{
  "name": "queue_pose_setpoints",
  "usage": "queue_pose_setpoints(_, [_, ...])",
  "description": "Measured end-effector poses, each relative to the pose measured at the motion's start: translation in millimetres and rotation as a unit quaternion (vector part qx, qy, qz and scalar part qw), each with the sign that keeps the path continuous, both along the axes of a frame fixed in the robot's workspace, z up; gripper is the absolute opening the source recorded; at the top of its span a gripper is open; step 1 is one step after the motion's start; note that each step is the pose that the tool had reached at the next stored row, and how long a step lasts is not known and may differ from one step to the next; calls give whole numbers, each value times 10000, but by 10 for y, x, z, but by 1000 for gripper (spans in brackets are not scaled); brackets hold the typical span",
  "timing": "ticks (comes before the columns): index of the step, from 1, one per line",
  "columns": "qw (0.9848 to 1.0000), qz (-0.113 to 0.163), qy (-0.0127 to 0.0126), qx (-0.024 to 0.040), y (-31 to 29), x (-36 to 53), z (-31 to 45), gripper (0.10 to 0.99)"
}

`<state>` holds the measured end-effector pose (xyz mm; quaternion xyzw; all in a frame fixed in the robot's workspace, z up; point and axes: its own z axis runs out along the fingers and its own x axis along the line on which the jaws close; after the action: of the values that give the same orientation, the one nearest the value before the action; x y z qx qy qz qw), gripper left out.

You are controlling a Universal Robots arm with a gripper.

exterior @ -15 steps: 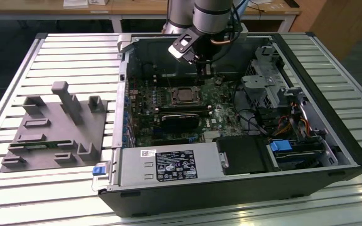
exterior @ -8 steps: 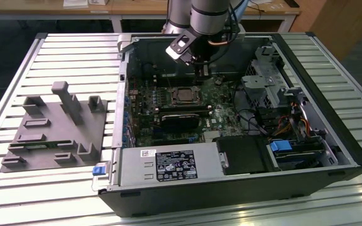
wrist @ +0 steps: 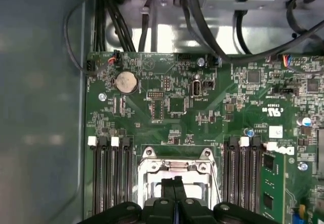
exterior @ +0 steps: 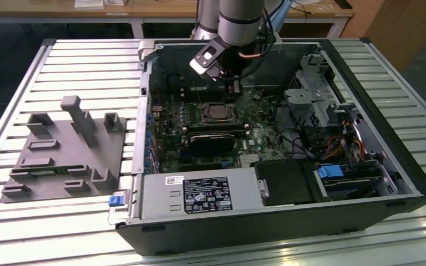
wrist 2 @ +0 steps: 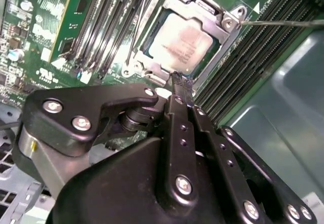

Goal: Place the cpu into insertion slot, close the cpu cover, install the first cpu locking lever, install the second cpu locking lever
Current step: 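Close the cpu cover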

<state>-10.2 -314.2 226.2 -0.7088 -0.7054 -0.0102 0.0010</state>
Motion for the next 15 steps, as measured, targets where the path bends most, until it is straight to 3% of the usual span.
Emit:
queue_pose_setpoints(8, [10000, 0, 12, 1, 0, -36, -56, 118])
queue_pose_setpoints(15, [10000, 0, 12, 1, 0, -165, -86, 118])
